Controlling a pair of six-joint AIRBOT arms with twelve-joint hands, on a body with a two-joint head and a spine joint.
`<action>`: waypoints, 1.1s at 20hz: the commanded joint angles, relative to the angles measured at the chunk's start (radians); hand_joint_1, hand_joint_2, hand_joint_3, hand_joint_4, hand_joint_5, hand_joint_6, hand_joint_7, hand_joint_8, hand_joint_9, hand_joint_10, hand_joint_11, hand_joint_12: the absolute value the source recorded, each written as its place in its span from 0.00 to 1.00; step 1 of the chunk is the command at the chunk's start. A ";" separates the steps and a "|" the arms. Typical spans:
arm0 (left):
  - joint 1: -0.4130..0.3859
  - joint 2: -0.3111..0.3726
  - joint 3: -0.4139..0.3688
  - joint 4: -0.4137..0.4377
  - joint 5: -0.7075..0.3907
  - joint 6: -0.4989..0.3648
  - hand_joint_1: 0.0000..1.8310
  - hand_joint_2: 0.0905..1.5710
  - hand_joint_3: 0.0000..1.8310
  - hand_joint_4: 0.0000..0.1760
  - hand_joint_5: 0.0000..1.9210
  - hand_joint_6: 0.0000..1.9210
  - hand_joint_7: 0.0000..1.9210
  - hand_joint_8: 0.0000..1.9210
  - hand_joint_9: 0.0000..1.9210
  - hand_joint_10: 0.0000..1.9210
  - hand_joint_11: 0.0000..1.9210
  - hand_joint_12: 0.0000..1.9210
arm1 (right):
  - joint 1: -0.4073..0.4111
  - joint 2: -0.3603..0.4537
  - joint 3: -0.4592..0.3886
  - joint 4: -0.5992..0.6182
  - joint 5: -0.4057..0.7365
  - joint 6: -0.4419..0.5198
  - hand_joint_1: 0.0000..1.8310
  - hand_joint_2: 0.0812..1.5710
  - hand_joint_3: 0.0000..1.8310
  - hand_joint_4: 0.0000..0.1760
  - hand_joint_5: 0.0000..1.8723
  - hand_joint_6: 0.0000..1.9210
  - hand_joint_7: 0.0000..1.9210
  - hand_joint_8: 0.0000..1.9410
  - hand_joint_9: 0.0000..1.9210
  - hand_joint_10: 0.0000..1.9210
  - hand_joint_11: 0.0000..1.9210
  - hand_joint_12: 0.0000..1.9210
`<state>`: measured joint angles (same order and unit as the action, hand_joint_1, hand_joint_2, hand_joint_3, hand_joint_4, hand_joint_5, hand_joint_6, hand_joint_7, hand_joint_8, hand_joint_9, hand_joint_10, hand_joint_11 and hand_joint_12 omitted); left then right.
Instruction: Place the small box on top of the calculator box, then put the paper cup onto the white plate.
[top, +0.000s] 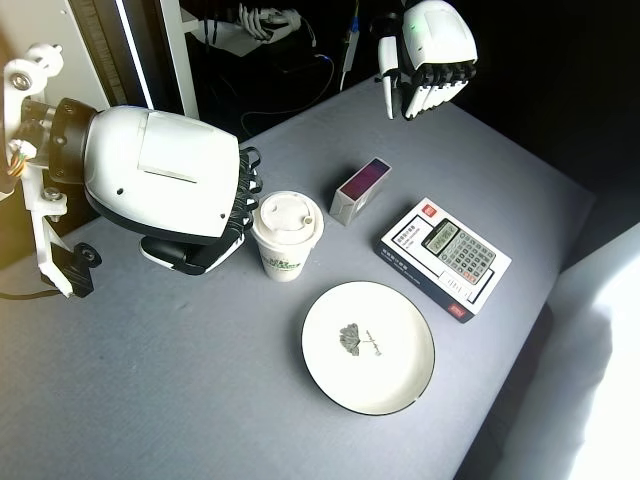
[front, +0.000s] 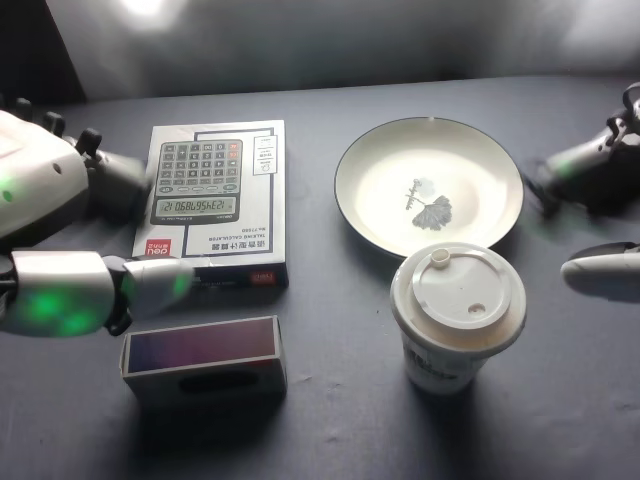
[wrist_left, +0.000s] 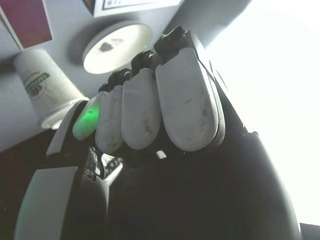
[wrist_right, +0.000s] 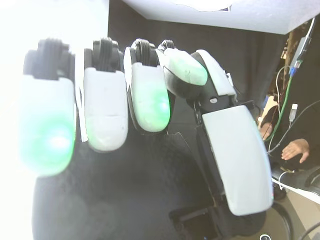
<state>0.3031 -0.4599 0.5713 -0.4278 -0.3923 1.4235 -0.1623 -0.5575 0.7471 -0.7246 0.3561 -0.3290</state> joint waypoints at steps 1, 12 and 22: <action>-0.023 0.004 0.005 0.005 -0.065 0.019 0.00 0.75 0.01 0.00 0.08 0.00 0.08 0.00 0.08 0.00 0.00 0.16 | 0.014 0.011 -0.003 0.030 0.082 0.006 0.08 0.82 0.00 0.00 0.05 0.00 0.05 0.00 0.03 0.00 0.00 0.08; -0.056 0.004 0.006 -0.157 -0.047 0.159 0.22 0.68 0.00 0.00 0.06 0.00 0.07 0.00 0.08 0.00 0.00 0.20 | 0.014 0.011 -0.003 0.029 0.081 0.006 0.09 0.83 0.00 0.00 0.07 0.00 0.06 0.00 0.04 0.00 0.00 0.09; 0.092 -0.022 -0.066 -0.398 -0.214 0.291 0.59 0.61 0.00 0.00 0.05 0.00 0.05 0.00 0.04 0.00 0.00 0.19 | 0.014 0.010 -0.005 0.030 0.079 0.006 0.11 0.83 0.00 0.00 0.07 0.00 0.06 0.00 0.04 0.00 0.00 0.10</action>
<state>0.4099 -0.4900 0.5030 -0.8547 -0.5026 1.7123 -0.1619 -0.5575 0.7448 -0.7231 0.3511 -0.3290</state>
